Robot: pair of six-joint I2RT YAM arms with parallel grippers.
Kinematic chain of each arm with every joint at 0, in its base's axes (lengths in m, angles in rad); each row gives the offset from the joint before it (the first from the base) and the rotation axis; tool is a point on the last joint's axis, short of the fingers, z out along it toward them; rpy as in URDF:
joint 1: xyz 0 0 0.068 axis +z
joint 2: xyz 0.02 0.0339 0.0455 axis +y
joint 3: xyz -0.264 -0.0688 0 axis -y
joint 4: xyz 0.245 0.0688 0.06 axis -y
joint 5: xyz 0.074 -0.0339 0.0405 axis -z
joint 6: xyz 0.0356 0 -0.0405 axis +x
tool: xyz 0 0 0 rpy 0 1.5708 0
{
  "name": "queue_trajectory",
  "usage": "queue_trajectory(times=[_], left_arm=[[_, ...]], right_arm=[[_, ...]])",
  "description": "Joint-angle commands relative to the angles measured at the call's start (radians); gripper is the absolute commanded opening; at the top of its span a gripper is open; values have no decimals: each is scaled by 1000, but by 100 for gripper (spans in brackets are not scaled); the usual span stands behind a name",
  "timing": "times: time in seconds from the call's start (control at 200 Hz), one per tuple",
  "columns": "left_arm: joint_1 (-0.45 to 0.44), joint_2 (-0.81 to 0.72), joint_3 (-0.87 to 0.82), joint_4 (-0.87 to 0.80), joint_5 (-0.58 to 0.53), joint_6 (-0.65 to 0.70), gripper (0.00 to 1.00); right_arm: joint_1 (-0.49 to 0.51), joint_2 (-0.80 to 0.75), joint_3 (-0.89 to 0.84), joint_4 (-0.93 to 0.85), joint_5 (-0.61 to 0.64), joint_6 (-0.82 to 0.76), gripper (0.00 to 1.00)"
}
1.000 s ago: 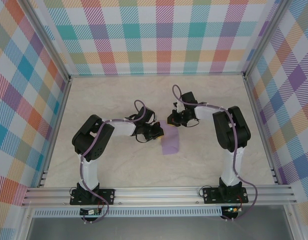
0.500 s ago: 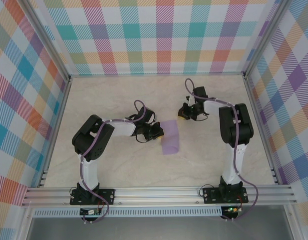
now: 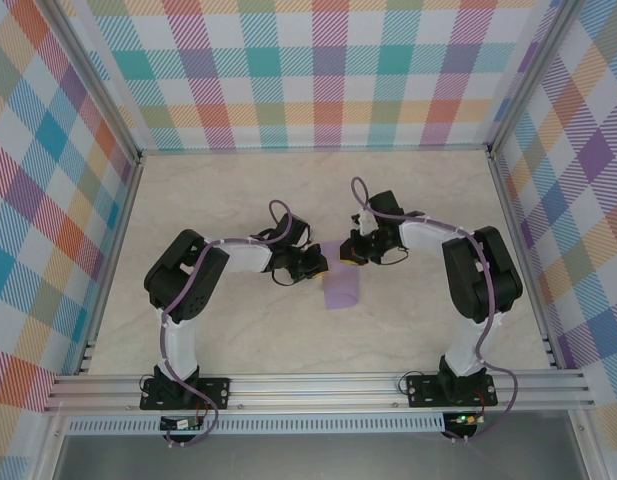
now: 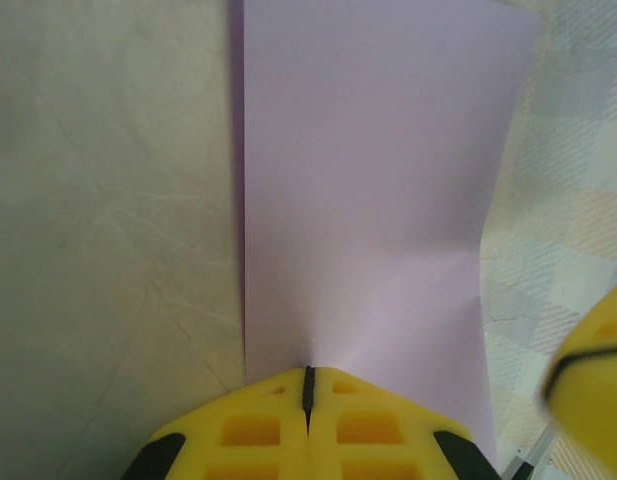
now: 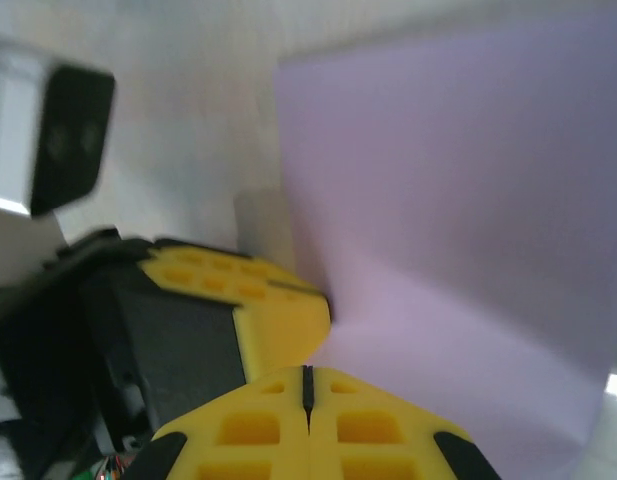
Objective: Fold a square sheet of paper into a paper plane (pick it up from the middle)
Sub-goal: Fold the square sheet of paper in half at the center of the table.
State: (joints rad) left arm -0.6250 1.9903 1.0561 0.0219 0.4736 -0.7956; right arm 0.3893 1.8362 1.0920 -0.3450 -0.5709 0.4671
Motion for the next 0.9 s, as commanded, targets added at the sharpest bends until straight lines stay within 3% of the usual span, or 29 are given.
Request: queue_trajectory(times=[0.0,0.57,0.895], left_arm=[[-13,176,-120,-376,-191,15,0],[-13,177,-110,-388,-207,12,0],[-13,194,-110,-388,-216,12,0]], right_arm=[[9,18,-13,-42,-38,-13,0],[20,-10,-126,-101,6,-67,0],[20,-140,-345,-26,41,1,0]])
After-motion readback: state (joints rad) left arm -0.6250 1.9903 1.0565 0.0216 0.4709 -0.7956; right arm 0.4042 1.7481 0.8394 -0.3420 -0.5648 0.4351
